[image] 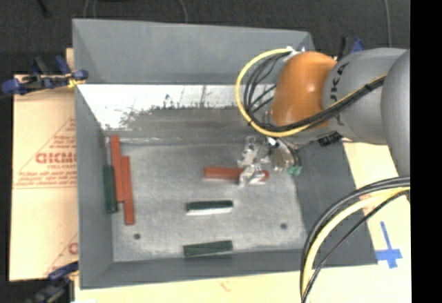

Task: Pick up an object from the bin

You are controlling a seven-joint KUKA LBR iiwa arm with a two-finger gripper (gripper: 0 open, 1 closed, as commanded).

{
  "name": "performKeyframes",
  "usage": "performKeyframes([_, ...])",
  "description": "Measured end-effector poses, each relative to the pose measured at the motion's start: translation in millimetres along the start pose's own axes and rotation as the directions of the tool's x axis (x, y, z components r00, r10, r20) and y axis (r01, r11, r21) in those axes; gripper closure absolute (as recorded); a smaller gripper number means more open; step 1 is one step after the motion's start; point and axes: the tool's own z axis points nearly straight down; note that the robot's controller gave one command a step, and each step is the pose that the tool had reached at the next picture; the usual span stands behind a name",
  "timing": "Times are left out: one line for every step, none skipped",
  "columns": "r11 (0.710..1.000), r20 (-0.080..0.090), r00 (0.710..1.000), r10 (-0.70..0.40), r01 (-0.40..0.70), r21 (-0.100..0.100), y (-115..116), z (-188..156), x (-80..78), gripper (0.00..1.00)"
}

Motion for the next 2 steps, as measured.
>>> performKeyframes([1.000,0.000,1.000,-0.001,0.001,0.001,0,-3,1.1,1.00])
performKeyframes([1.000,0.007,1.000,-0.001,0.001,0.005,-1,-14,2.2,1.00])
